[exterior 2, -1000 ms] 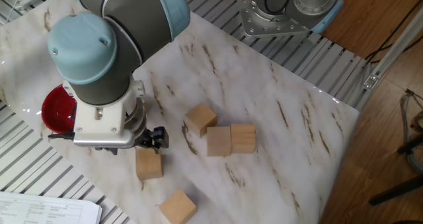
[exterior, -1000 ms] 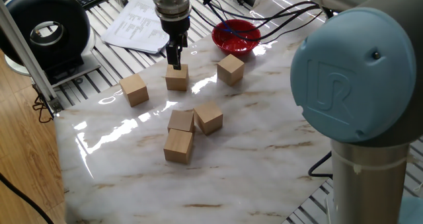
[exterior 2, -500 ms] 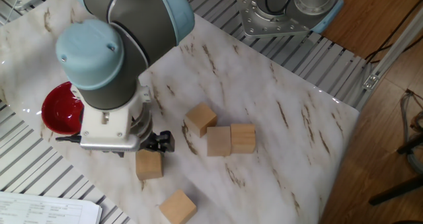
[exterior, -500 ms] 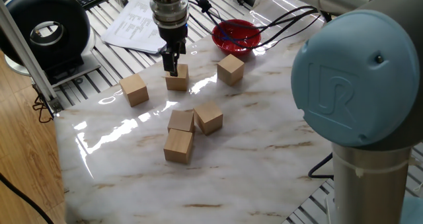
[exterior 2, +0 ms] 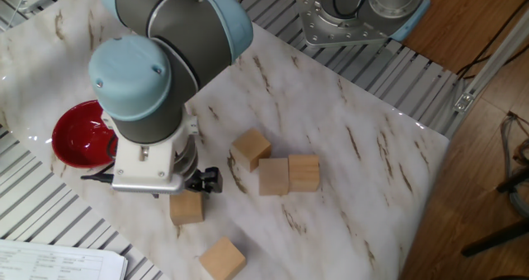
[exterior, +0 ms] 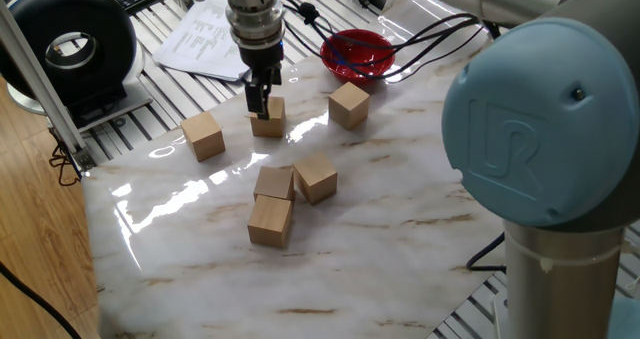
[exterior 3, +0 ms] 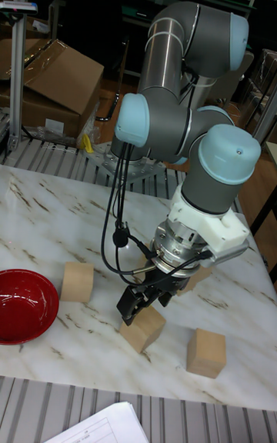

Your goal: Stack the blocks into a pyramid shape

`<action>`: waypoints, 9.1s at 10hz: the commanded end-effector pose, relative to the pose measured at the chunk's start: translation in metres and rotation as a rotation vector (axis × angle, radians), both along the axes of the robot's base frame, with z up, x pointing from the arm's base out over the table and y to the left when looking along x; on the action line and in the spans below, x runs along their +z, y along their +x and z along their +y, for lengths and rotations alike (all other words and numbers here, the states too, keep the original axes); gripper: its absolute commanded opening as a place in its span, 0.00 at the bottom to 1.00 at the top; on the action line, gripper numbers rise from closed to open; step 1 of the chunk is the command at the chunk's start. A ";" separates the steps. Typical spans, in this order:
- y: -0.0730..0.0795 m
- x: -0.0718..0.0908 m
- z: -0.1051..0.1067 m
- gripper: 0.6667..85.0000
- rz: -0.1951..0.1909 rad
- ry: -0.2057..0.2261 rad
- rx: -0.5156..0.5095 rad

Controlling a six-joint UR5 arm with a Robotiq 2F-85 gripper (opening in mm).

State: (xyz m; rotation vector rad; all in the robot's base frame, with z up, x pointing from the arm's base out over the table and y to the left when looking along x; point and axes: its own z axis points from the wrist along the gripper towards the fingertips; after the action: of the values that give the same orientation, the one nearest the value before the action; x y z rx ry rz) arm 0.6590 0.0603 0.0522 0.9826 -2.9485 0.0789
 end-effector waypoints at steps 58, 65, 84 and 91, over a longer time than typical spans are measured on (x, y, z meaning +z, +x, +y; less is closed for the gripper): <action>-0.007 0.018 -0.053 0.51 0.056 0.081 -0.544; -0.022 0.026 -0.076 0.51 0.060 0.014 -0.552; -0.027 0.026 -0.072 0.46 0.089 0.068 -0.620; -0.032 0.028 -0.080 0.45 0.094 0.057 -0.601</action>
State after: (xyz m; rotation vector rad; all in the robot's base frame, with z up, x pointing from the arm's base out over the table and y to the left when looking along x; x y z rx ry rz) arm 0.6276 -0.0216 0.0787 0.0672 -3.0221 -0.0433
